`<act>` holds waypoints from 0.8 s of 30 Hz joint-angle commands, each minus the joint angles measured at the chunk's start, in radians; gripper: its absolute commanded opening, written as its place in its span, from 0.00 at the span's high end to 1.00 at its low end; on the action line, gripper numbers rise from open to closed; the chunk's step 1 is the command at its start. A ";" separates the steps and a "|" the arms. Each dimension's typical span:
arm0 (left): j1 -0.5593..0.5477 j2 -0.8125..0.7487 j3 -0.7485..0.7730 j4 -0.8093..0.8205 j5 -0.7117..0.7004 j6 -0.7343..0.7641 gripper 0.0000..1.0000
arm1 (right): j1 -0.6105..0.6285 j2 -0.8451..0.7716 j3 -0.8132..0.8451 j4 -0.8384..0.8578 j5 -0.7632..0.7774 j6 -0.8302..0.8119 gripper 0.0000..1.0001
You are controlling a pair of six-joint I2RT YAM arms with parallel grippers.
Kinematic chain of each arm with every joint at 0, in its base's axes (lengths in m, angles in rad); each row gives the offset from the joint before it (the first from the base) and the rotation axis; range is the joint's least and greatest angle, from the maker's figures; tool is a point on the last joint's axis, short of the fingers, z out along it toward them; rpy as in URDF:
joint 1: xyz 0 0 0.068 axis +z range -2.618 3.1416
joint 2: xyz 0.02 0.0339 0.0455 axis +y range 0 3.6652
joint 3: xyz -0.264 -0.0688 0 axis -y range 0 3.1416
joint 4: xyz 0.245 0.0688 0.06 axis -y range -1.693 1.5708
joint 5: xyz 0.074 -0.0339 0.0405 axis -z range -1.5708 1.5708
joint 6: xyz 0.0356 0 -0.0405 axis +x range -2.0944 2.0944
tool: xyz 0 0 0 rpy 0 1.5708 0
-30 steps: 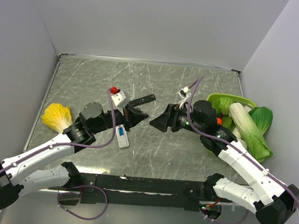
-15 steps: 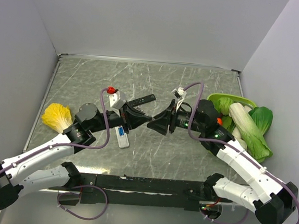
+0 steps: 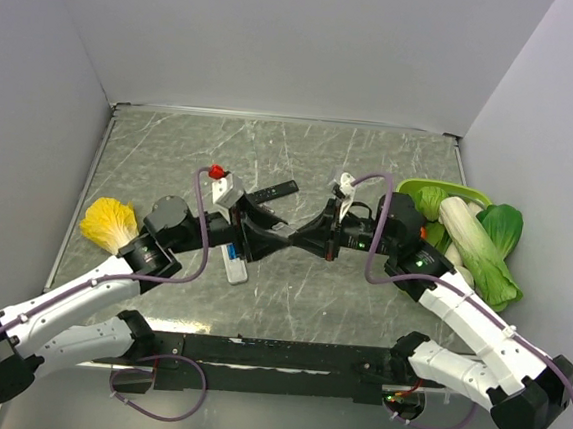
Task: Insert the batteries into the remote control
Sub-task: Adjust the battery cover.
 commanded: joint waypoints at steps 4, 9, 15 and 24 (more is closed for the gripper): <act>0.098 0.000 0.186 -0.330 0.061 -0.084 0.07 | -0.004 -0.043 0.095 -0.190 0.115 -0.385 1.00; 0.169 0.094 0.343 -0.572 0.116 -0.094 0.01 | 0.020 -0.054 0.126 -0.273 0.196 -0.626 1.00; 0.171 0.250 0.502 -0.731 0.236 -0.105 0.01 | 0.105 -0.042 0.136 -0.333 0.279 -0.891 1.00; 0.167 0.368 0.561 -0.810 0.331 -0.101 0.15 | 0.145 -0.031 0.119 -0.290 0.304 -1.022 1.00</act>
